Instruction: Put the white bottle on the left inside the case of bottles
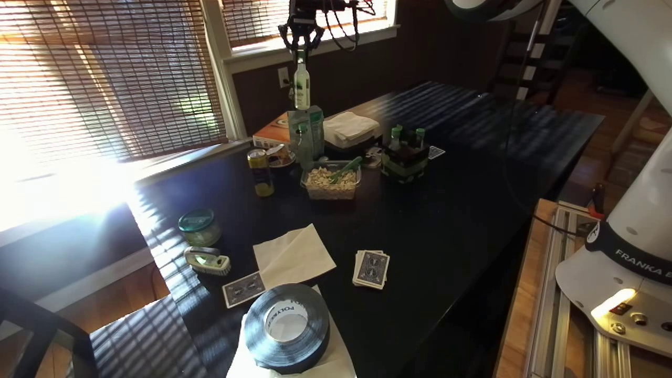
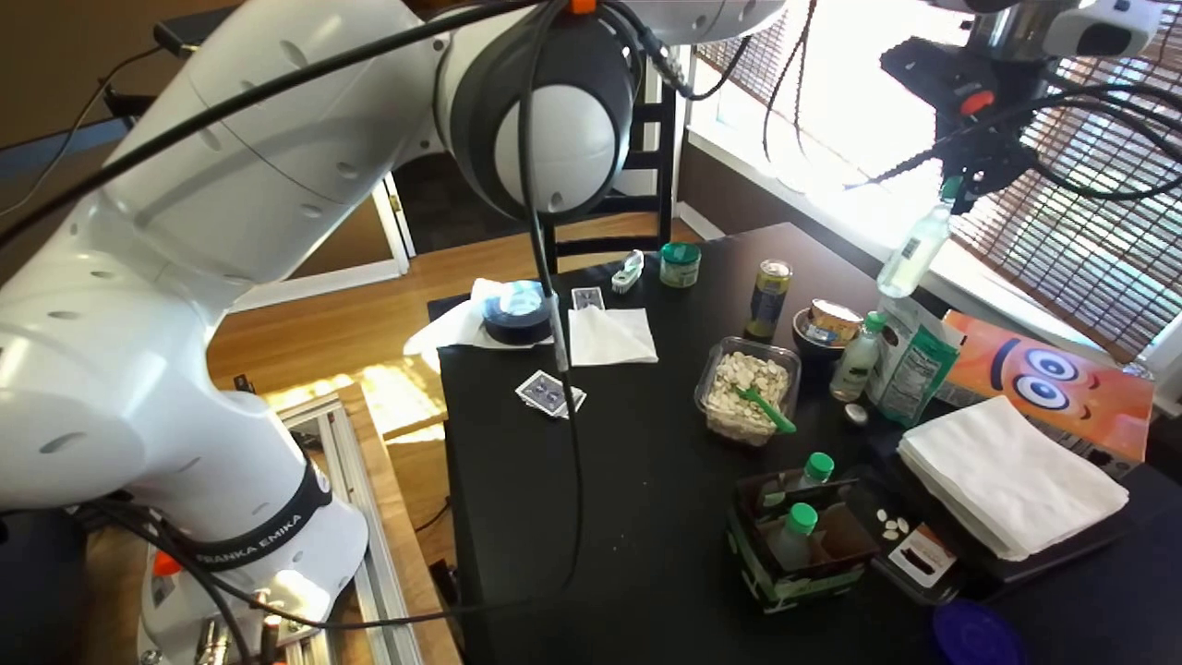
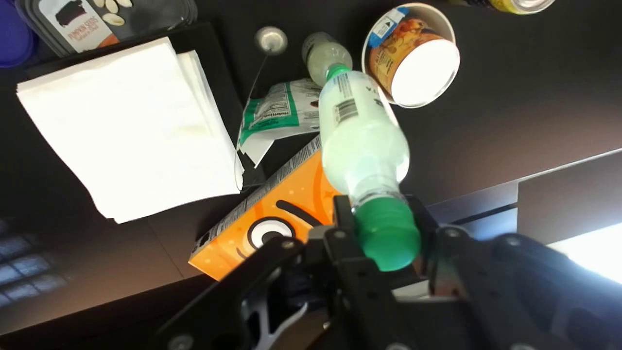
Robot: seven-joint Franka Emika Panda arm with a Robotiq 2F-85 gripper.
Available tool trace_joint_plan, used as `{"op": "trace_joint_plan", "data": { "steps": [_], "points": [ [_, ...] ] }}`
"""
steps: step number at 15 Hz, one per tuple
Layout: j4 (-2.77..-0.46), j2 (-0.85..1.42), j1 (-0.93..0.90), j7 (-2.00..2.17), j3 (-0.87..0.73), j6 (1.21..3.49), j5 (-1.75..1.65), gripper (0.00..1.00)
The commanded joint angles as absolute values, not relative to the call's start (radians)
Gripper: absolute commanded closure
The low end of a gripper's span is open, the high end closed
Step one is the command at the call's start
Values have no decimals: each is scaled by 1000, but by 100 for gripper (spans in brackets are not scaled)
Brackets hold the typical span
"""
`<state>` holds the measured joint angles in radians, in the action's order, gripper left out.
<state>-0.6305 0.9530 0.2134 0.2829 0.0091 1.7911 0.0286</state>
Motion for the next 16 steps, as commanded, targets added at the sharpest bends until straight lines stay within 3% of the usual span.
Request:
{"op": "trace_joint_plan", "data": {
  "steps": [1,15,16],
  "points": [
    [-794,869,238,205,30,1829,47,93],
    [-1408,639,275,343,-26,2243,197,93],
    [-1255,732,258,304,-36,2157,167,93]
  ]
}}
